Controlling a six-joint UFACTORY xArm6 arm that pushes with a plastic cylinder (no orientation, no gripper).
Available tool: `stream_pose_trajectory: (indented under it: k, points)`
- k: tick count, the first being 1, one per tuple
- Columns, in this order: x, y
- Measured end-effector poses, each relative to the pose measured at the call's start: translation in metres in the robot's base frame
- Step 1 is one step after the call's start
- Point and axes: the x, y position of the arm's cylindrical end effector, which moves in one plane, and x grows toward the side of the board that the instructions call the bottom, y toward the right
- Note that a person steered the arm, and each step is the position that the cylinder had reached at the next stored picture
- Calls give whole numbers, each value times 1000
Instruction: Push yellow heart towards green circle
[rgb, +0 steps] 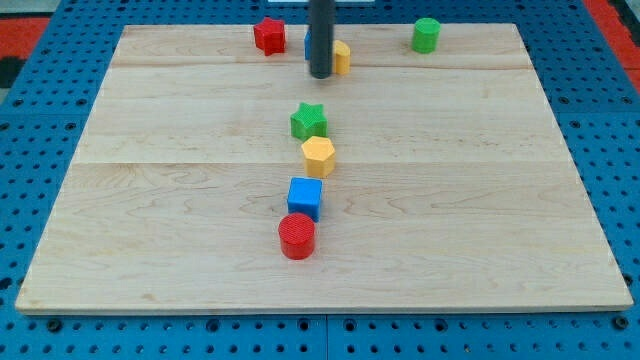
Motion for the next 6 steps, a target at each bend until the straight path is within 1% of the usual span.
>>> stream_pose_trajectory:
  k: [1,2,4,5,6]
  points:
    - [-10,-13]
    - [-28,3]
    - [-32,79]
    - [-34,86]
    - [-34,20]
